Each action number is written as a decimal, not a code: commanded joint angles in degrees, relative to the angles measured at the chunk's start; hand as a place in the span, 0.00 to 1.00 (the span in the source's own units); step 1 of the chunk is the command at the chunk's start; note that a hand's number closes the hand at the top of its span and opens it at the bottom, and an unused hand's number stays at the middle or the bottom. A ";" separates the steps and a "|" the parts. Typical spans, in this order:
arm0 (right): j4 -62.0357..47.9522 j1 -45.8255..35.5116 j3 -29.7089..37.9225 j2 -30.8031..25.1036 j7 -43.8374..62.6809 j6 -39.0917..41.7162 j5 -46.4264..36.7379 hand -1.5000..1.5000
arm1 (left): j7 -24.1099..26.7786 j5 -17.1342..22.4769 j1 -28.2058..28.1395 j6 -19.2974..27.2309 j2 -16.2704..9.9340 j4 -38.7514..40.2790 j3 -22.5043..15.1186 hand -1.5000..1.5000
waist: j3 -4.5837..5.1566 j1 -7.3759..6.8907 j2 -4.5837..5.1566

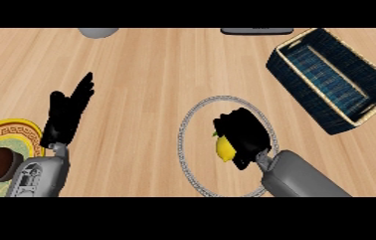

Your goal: Pick the lemon from the placemat and place it in the basket

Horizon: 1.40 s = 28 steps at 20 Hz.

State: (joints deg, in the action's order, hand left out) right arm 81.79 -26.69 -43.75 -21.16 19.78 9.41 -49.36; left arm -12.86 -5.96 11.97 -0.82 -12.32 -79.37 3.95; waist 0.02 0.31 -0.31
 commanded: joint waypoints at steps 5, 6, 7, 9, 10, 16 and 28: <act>17.26 2.43 11.14 0.38 1.15 7.86 12.22 1.00 | 0.02 -0.30 1.21 -0.17 -0.30 2.03 0.69 0.50 | 0.01 0.55 0.18; 23.77 5.90 10.67 0.50 4.85 8.18 12.72 1.00 | -1.84 -0.55 -0.01 0.07 -0.55 -0.13 0.49 0.50 | 0.00 1.00 -0.17; 24.16 6.19 12.35 2.34 4.43 5.89 14.30 1.00 | 0.27 -1.33 -4.28 1.36 1.35 -3.20 -1.02 0.50 | -0.03 0.30 -0.27; 31.20 6.71 15.58 2.09 5.66 6.23 16.95 1.00 | -0.90 -0.97 -0.44 1.29 0.58 -0.82 0.20 0.50 | -0.02 1.22 -0.14; 34.72 7.38 17.71 3.94 7.65 7.48 21.60 1.00 | 0.50 -0.59 -1.76 0.93 0.77 0.02 0.33 0.50 | 0.01 1.97 -0.33; 46.14 -0.25 30.55 8.13 23.32 10.54 31.51 1.00 | 1.47 -0.20 -1.81 -0.38 -1.21 -1.43 1.32 0.50 | 0.05 0.44 -0.17; 31.68 -34.59 48.59 0.42 43.19 14.09 45.85 1.00 | 1.10 -0.99 -1.73 -0.21 0.38 -0.53 0.29 0.50 | 0.08 -0.70 0.11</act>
State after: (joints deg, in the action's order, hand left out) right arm 120.09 -52.36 1.20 -17.60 56.92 21.70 -5.39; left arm -12.56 -7.10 11.58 -0.60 -11.50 -79.54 3.82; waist 0.10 0.14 -0.33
